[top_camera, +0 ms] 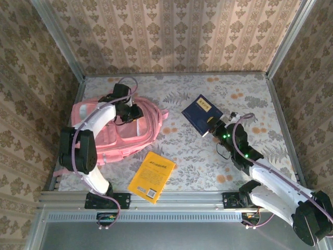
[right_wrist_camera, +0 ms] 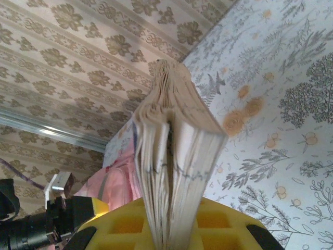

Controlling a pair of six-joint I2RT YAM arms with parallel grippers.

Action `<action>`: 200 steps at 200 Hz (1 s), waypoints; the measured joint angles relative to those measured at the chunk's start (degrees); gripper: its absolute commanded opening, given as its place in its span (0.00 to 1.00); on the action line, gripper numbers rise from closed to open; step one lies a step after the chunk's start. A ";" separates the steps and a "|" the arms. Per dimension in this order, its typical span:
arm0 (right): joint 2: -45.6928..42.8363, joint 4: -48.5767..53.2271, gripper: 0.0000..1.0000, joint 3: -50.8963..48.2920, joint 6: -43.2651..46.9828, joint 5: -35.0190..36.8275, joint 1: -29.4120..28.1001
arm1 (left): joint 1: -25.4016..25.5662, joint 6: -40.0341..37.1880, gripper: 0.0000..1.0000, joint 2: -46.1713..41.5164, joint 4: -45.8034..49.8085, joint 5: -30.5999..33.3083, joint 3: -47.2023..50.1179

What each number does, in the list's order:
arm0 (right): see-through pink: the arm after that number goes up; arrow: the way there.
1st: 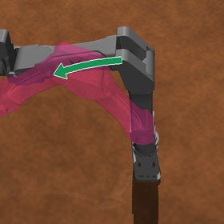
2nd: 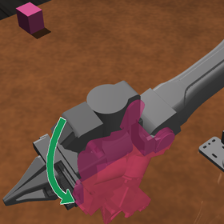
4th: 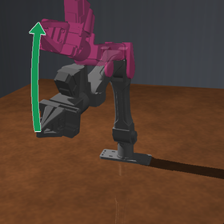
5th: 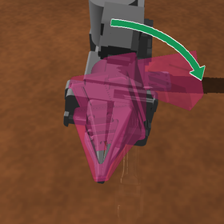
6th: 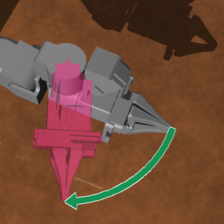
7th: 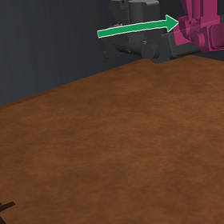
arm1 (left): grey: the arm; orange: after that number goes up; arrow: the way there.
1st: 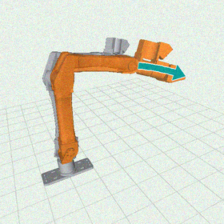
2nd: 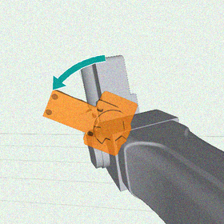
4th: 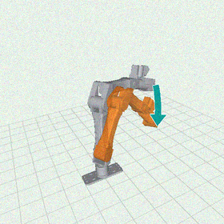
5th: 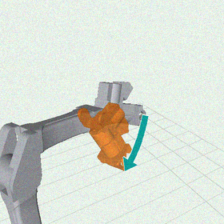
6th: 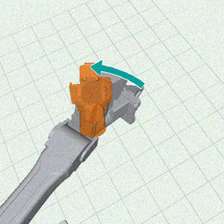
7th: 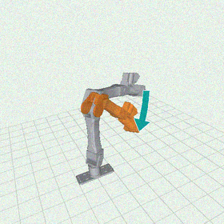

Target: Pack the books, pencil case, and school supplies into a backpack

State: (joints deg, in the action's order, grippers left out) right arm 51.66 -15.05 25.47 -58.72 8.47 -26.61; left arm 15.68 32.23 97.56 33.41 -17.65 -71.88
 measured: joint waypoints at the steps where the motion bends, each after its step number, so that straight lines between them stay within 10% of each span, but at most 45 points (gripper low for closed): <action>1: 0.07 -0.04 0.00 -0.02 0.00 -0.04 0.00 | 0.02 -0.04 0.27 0.17 -0.02 -0.02 -0.09; 51: 1.25 -1.18 0.00 -0.31 -0.13 -1.31 0.17 | 1.22 -2.40 0.00 3.93 0.96 0.61 -2.45; 200: 0.81 7.10 0.00 6.43 9.92 -9.92 2.10 | 6.10 -23.41 0.00 -14.51 15.58 0.87 -14.67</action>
State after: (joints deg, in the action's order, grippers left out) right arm 52.47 -7.94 31.90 -48.80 -1.45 -24.51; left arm 21.78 8.82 83.05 48.99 -16.78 -86.54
